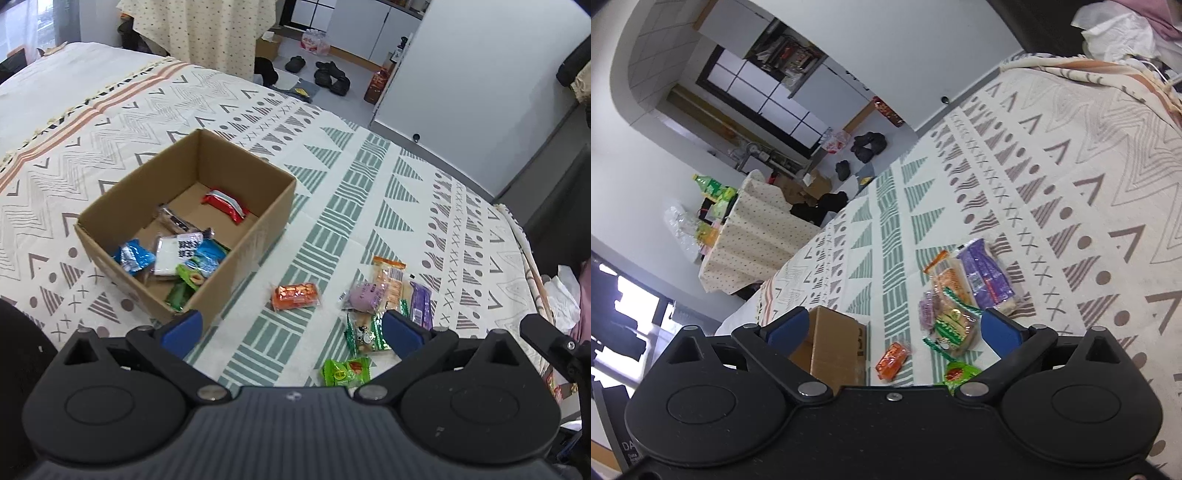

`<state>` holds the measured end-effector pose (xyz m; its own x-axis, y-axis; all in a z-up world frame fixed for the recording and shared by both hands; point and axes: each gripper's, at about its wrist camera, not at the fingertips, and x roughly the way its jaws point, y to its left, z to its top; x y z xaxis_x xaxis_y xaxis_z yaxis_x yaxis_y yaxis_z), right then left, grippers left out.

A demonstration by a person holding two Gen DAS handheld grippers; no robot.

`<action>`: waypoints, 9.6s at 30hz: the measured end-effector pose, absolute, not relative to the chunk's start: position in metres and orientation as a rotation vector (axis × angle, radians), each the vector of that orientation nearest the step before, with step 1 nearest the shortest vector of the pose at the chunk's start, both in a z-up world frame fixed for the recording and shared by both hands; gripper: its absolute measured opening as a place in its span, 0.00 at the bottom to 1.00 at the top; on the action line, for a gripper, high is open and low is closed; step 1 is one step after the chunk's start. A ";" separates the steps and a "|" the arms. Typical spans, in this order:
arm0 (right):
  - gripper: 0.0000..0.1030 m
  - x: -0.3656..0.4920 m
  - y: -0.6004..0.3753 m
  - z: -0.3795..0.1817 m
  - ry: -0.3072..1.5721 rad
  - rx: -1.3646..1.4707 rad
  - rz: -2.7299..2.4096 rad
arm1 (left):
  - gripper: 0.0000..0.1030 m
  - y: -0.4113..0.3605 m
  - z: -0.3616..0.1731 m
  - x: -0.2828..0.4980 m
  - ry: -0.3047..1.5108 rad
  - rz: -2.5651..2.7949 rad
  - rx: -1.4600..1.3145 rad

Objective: Organize snacks
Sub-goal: 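Move both tools back toward the snack pile, then grasp the round cookie packet with the right tool while the left grasps the orange packet, then carry both snacks over the box and open both tools to drop them, then move both tools back toward the remaining snacks, then grasp the purple packet with the right tool while the left grasps the pink round packet, then carry both held packets toward the box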

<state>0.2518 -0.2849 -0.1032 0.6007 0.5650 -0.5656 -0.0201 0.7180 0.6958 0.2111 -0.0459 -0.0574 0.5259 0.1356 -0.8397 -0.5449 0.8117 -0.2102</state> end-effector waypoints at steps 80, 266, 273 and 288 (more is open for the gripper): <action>0.18 0.314 -0.249 -0.188 1.019 0.793 0.338 | 0.49 -0.034 -0.146 0.273 0.971 0.422 -0.546; 0.31 0.344 -0.243 -0.172 0.959 0.609 0.361 | 0.33 -0.033 -0.119 0.306 0.999 0.371 -0.501; 0.31 0.330 -0.225 -0.145 0.911 0.619 0.430 | 0.33 -0.017 -0.091 0.280 0.945 0.400 -0.504; 0.31 0.300 -0.180 -0.111 0.863 0.586 0.586 | 0.33 0.036 -0.050 0.230 0.844 0.471 -0.543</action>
<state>0.3002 -0.1803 -0.1107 0.5181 0.6797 -0.5192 -0.2314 0.6957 0.6800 0.2295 0.0356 -0.0500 0.5788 0.1735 -0.7968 -0.5868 0.7672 -0.2592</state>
